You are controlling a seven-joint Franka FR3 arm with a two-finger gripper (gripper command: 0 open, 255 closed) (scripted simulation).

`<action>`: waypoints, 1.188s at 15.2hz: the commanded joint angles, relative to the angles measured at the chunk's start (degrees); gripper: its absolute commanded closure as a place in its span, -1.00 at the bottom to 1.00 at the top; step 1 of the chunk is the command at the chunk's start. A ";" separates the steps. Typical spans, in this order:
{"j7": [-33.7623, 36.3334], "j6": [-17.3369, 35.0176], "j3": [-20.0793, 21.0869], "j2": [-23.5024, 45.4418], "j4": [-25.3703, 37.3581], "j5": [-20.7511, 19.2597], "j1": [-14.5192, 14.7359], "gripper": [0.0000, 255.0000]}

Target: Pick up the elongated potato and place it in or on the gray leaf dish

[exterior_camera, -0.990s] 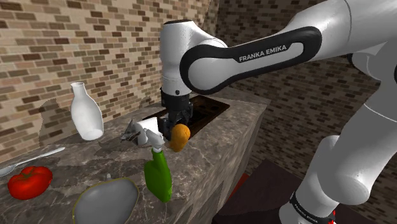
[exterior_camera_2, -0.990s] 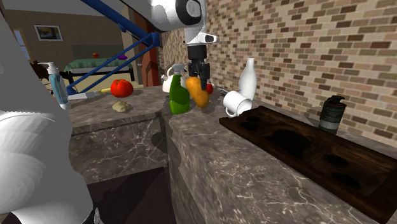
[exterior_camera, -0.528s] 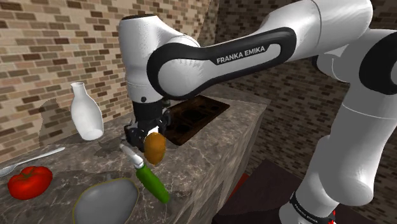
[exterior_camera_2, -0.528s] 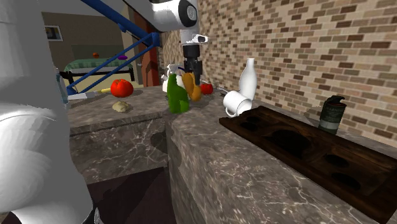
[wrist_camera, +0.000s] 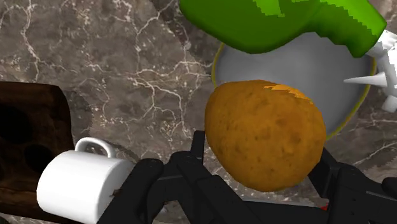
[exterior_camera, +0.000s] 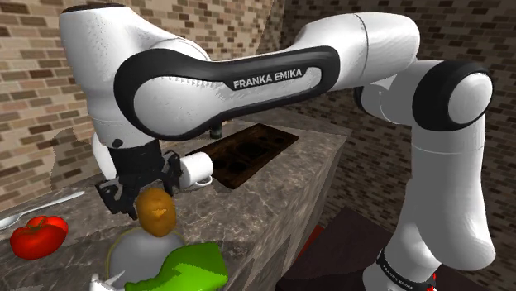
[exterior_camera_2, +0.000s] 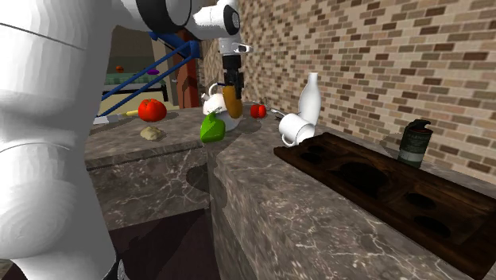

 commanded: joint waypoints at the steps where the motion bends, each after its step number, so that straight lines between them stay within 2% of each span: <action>1: 2.10 -2.80 -0.18 5.52 7.62 -2.52 3.56 1.00; 3: 3.38 -6.31 -0.76 11.13 16.41 -4.69 7.62 1.00; 4: 3.37 -6.34 -0.85 11.17 16.49 -4.66 7.70 1.00; 18: 5.06 4.75 -1.17 11.08 4.86 -5.11 5.63 1.00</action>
